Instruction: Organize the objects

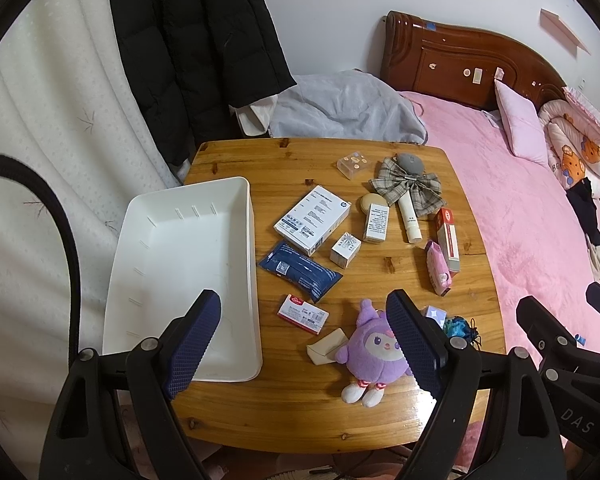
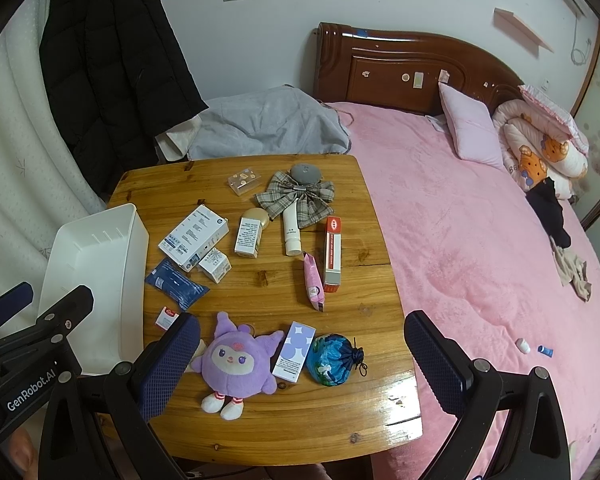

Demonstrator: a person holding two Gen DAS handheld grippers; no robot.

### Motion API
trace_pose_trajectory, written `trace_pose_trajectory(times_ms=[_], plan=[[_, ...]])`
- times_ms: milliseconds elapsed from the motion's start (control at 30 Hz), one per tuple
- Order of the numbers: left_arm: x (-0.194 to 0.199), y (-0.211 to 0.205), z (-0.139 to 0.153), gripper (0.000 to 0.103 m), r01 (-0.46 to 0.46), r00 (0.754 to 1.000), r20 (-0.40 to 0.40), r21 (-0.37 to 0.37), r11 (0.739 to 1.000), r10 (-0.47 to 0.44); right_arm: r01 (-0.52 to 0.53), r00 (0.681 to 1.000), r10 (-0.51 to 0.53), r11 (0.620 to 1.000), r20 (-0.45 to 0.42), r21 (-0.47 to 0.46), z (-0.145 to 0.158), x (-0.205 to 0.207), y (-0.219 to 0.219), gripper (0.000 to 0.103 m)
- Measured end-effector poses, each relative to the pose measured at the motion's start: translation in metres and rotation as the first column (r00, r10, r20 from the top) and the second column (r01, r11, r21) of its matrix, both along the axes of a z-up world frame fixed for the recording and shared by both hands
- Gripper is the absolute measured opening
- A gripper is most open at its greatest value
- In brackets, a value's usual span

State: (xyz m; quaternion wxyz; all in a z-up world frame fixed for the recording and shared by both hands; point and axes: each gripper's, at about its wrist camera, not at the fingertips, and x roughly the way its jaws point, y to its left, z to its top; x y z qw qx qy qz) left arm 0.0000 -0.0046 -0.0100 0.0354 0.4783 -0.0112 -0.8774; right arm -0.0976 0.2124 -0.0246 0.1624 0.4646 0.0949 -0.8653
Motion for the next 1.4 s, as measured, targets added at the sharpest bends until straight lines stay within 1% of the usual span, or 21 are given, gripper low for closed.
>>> trace_pose_trajectory(times_ms=[400,933,1400], plan=[[0.0,0.0,0.0,0.087,-0.01,1.0,0.002,-0.008,1.0,0.01,0.002,1.0,-0.002,1.0,0.0,-0.005,-0.001,0.0,0.003,0.102],[-0.002,0.014,-0.005,0.087,-0.014,1.0,0.007,-0.022,1.0,0.014,0.0,1.0,0.0,1.0,0.002,-0.008,-0.002,-0.002,0.006,0.102],[-0.004,0.016,-0.006,0.087,-0.022,1.0,0.01,-0.029,0.999,0.022,-0.013,1.0,0.014,1.0,0.021,-0.027,-0.005,-0.014,0.011,0.102]])
